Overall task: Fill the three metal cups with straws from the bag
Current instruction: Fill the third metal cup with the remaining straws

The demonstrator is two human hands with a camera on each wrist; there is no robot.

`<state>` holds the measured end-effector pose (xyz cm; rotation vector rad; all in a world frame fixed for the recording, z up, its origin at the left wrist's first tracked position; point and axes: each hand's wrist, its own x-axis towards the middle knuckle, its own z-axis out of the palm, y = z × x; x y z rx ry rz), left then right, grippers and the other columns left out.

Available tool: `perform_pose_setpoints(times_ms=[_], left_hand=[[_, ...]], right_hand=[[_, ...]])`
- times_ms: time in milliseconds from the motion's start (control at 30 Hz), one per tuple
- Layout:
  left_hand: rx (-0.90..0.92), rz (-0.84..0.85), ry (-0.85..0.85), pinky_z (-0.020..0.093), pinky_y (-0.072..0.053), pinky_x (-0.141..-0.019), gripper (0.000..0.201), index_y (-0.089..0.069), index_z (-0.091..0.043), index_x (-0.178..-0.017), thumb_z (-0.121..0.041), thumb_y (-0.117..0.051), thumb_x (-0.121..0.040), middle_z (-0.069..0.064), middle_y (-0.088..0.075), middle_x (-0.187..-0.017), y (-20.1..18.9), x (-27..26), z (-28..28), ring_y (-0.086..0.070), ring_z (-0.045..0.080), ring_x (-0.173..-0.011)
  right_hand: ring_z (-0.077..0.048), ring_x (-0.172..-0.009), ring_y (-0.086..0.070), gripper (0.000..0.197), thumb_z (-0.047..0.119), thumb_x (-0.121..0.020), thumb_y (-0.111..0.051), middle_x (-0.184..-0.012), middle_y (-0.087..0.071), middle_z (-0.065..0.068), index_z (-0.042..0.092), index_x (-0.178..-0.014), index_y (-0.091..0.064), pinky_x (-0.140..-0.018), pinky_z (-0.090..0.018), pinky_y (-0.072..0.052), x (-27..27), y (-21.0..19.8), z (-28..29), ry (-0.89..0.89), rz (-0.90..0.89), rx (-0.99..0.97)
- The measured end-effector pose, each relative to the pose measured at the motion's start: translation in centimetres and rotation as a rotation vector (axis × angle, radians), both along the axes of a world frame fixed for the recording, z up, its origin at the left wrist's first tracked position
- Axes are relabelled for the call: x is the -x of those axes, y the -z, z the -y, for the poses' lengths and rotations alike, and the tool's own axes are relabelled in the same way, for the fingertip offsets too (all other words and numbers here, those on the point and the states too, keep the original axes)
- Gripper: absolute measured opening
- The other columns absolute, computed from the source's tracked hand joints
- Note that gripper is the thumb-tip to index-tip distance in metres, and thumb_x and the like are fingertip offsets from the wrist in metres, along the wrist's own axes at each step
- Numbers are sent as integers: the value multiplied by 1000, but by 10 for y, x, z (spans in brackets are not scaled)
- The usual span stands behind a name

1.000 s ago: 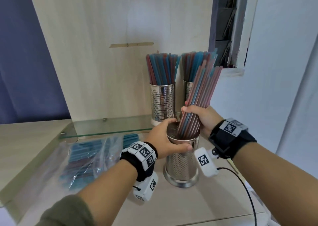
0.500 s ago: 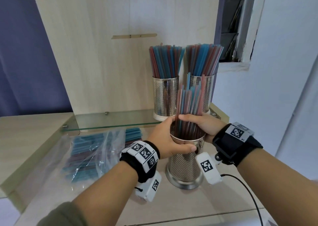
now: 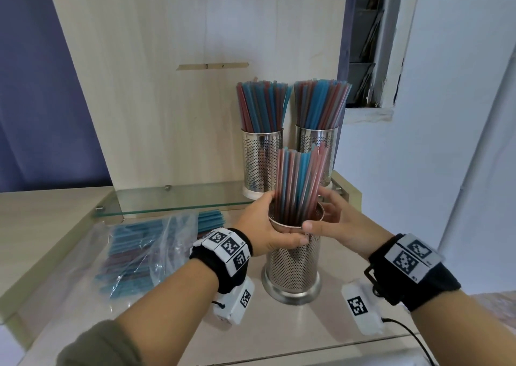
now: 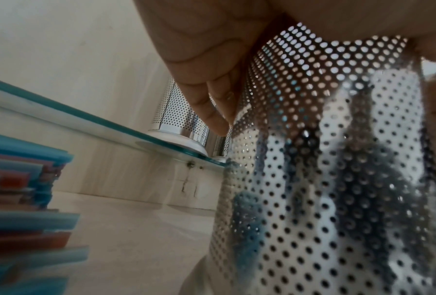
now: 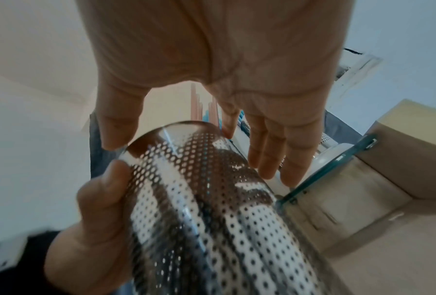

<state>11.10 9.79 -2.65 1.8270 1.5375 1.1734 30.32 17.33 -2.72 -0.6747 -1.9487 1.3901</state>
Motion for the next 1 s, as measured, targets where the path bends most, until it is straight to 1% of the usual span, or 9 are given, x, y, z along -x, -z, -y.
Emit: perform_pose_setpoints(times_ms=[100, 200, 267, 467, 567, 667, 767, 867, 1000], left_hand=[[9, -162, -19, 22, -51, -92, 95, -43, -28, -131, -45, -92, -52, -14, -62, -119, -9, 3, -2, -58, -4, -107], [88, -434, -71, 42, -35, -112, 128, -24, -24, -147, -59, -87, -41, -4, -41, -147, -21, 17, 6, -40, 13, -134], [218, -568, -138, 43, -26, -117, 136, -10, -21, -153, -65, -79, -44, 1, -24, -157, -29, 35, 18, -26, 18, -143], [385, -853, -345, 30, -38, -103, 68, -43, -20, -139, -55, -63, -84, -1, -51, -140, -29, 103, 52, -49, 16, -124], [401, -941, -356, 30, -37, -105, 71, -37, -22, -143, -48, -67, -83, -1, -47, -143, -6, 117, 57, -46, 17, -128], [422, -1123, -291, 36, -22, -115, 85, -27, -24, -148, -41, -71, -77, 4, -23, -154, 19, 116, 54, -22, 26, -140], [453, -1256, -334, 46, -16, -115, 82, -35, -24, -145, -48, -68, -75, 6, -6, -158, 28, 111, 50, -10, 32, -142], [469, -1334, -371, 48, -18, -113, 87, -45, -20, -139, -66, -67, -69, 8, -5, -158, 33, 108, 49, -13, 34, -139], [432, -1419, -362, 48, -19, -113, 74, -53, -19, -134, -66, -60, -78, 8, -14, -157, 40, 105, 48, -15, 34, -139]], right_hand=[[-4, -113, -61, 94, 41, -60, -88, -126, -62, 8, 31, -140, -40, -98, -31, -49, 5, 4, 3, 22, 36, -69], [-9, -117, -57, 90, 40, -63, -87, -128, -59, 11, 34, -139, -40, -100, -33, -46, 11, 8, 2, 64, 59, -126], [-10, -117, -57, 90, 43, -62, -87, -127, -60, 12, 35, -139, -40, -100, -33, -47, 14, 9, 2, 78, 67, -146], [-10, -114, -59, 93, 42, -60, -83, -126, -60, 11, 30, -141, -40, -97, -29, -47, 16, 12, 6, 121, 51, -178], [-11, -114, -60, 92, 37, -60, -84, -127, -60, 8, 32, -141, -41, -96, -29, -47, 18, 19, 9, 141, -22, -138], [-10, -114, -59, 90, 36, -60, -84, -126, -59, 10, 36, -139, -41, -97, -31, -47, 19, 24, 11, 157, -59, -113], [-9, -113, -60, 84, 37, -60, -84, -124, -61, 12, 42, -133, -43, -98, -31, -47, 19, 23, 13, 161, -57, -120], [-9, -111, -61, 84, 37, -58, -84, -122, -62, 10, 41, -131, -43, -98, -33, -47, 20, 21, 14, 177, -54, -119], [-11, -113, -60, 85, 40, -58, -85, -122, -61, 9, 42, -132, -43, -98, -32, -46, 20, 23, 14, 192, -43, -118]])
